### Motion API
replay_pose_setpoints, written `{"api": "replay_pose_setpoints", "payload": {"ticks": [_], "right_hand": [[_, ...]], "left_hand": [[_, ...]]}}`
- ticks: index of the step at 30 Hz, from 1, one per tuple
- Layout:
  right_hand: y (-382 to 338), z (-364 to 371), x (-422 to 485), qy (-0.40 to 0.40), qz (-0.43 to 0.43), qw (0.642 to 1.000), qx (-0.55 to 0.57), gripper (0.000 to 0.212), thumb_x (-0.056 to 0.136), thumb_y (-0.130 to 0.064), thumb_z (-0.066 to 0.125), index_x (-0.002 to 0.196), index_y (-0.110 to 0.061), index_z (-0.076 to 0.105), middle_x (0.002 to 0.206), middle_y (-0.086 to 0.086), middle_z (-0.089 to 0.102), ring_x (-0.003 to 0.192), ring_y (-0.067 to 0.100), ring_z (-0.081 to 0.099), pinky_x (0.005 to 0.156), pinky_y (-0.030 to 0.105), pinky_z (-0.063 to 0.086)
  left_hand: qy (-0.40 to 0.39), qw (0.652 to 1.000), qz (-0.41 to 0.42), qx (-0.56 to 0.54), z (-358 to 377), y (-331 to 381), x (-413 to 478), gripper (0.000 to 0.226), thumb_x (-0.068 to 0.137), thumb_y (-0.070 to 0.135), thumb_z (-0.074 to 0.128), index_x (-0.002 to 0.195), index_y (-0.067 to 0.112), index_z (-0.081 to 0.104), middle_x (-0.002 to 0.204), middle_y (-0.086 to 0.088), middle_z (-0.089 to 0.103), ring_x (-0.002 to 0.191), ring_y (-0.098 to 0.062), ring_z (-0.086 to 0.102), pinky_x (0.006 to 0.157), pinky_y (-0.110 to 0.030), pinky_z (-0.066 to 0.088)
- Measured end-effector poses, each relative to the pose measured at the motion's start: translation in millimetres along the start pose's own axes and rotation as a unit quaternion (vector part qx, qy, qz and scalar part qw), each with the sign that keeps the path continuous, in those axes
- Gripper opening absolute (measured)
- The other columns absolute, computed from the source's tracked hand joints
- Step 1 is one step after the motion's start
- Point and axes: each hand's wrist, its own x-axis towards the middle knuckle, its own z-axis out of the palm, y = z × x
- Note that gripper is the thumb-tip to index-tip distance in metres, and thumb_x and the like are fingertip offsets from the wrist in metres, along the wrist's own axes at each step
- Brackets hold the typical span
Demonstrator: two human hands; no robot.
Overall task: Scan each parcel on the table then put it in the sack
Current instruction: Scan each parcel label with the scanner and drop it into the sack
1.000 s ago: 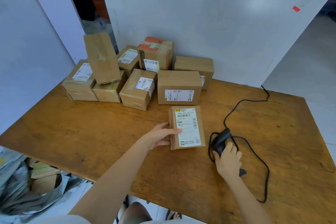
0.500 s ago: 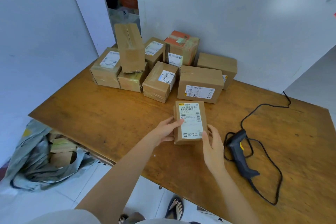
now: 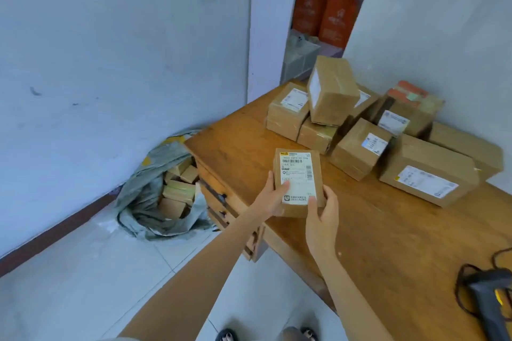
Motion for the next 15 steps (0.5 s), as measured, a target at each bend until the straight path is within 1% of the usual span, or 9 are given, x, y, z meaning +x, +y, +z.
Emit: {"api": "replay_pose_setpoints", "payload": {"ticks": [2, 4, 5, 6, 7, 9, 11, 13, 15], "right_hand": [[-20, 46, -3, -0.050, -0.021, 0.999, 0.009, 0.042, 0.096, -0.028, 0.052, 0.135, -0.016, 0.042, 0.129, 0.003, 0.053, 0.118, 0.017, 0.051, 0.095, 0.034, 0.051], [-40, 90, -8, -0.105, -0.043, 0.993, 0.019, 0.040, 0.097, -0.024, 0.052, 0.134, -0.015, 0.043, 0.127, 0.003, 0.053, 0.116, 0.016, 0.052, 0.089, 0.025, 0.051], [-50, 112, -9, -0.133, -0.055, 0.989, 0.022, 0.039, 0.097, -0.023, 0.052, 0.133, -0.014, 0.043, 0.126, 0.003, 0.054, 0.115, 0.017, 0.053, 0.088, 0.026, 0.052], [-60, 134, -10, -0.158, -0.064, 0.985, 0.024, 0.038, 0.097, -0.022, 0.051, 0.133, -0.013, 0.043, 0.126, 0.004, 0.055, 0.115, 0.018, 0.054, 0.090, 0.031, 0.053], [-69, 157, -11, -0.180, -0.069, 0.981, 0.026, 0.039, 0.097, -0.022, 0.051, 0.133, -0.011, 0.043, 0.126, 0.005, 0.055, 0.115, 0.019, 0.055, 0.092, 0.037, 0.053], [-83, 201, -10, -0.217, -0.080, 0.973, 0.029, 0.039, 0.097, -0.020, 0.051, 0.133, -0.008, 0.043, 0.126, 0.008, 0.055, 0.116, 0.022, 0.055, 0.094, 0.044, 0.051], [-95, 244, -7, -0.249, -0.096, 0.963, 0.027, 0.038, 0.096, -0.018, 0.051, 0.132, -0.007, 0.044, 0.126, 0.008, 0.055, 0.116, 0.023, 0.054, 0.095, 0.046, 0.049], [-105, 285, 1, -0.278, -0.105, 0.954, 0.036, 0.039, 0.096, -0.018, 0.051, 0.133, -0.007, 0.043, 0.126, 0.007, 0.055, 0.116, 0.022, 0.054, 0.096, 0.043, 0.049], [-116, 326, 14, -0.293, -0.119, 0.948, 0.044, 0.038, 0.096, -0.018, 0.051, 0.132, -0.008, 0.044, 0.125, 0.006, 0.055, 0.115, 0.020, 0.054, 0.095, 0.034, 0.050]], "left_hand": [[0.048, 0.998, 0.051, -0.005, -51, 2, -12, 0.069, 0.101, 0.029, 0.048, 0.156, 0.022, 0.007, 0.147, -0.003, 0.048, 0.130, -0.023, 0.050, 0.113, -0.043, 0.037], [0.124, 0.988, 0.087, 0.009, -99, 3, -20, 0.055, 0.100, 0.028, 0.048, 0.150, 0.022, 0.026, 0.147, -0.006, 0.045, 0.137, -0.027, 0.042, 0.114, -0.046, 0.034], [0.179, 0.980, 0.088, 0.028, -122, 3, -24, 0.053, 0.099, 0.032, 0.048, 0.149, 0.024, 0.030, 0.148, -0.005, 0.040, 0.141, -0.027, 0.033, 0.116, -0.046, 0.029], [0.232, 0.968, 0.084, 0.048, -144, 3, -27, 0.053, 0.099, 0.035, 0.047, 0.149, 0.027, 0.033, 0.144, -0.004, 0.037, 0.143, -0.027, 0.026, 0.118, -0.045, 0.025], [0.274, 0.956, 0.083, 0.063, -166, 4, -30, 0.051, 0.098, 0.036, 0.046, 0.147, 0.028, 0.036, 0.138, -0.005, 0.036, 0.141, -0.026, 0.024, 0.118, -0.042, 0.023], [0.319, 0.941, 0.083, 0.075, -208, 8, -30, 0.045, 0.098, 0.035, 0.046, 0.142, 0.026, 0.044, 0.134, -0.009, 0.042, 0.136, -0.026, 0.028, 0.116, -0.039, 0.026], [0.343, 0.934, 0.079, 0.063, -250, 13, -27, 0.042, 0.097, 0.033, 0.048, 0.138, 0.024, 0.048, 0.135, -0.012, 0.046, 0.130, -0.026, 0.040, 0.113, -0.041, 0.034], [0.355, 0.931, 0.078, 0.035, -289, 24, -20, 0.043, 0.097, 0.031, 0.051, 0.138, 0.021, 0.049, 0.137, -0.013, 0.049, 0.124, -0.027, 0.050, 0.107, -0.044, 0.042], [0.364, 0.928, 0.081, 0.023, -325, 38, -6, 0.042, 0.097, 0.029, 0.053, 0.138, 0.019, 0.050, 0.136, -0.014, 0.052, 0.125, -0.030, 0.052, 0.106, -0.048, 0.043]]}}
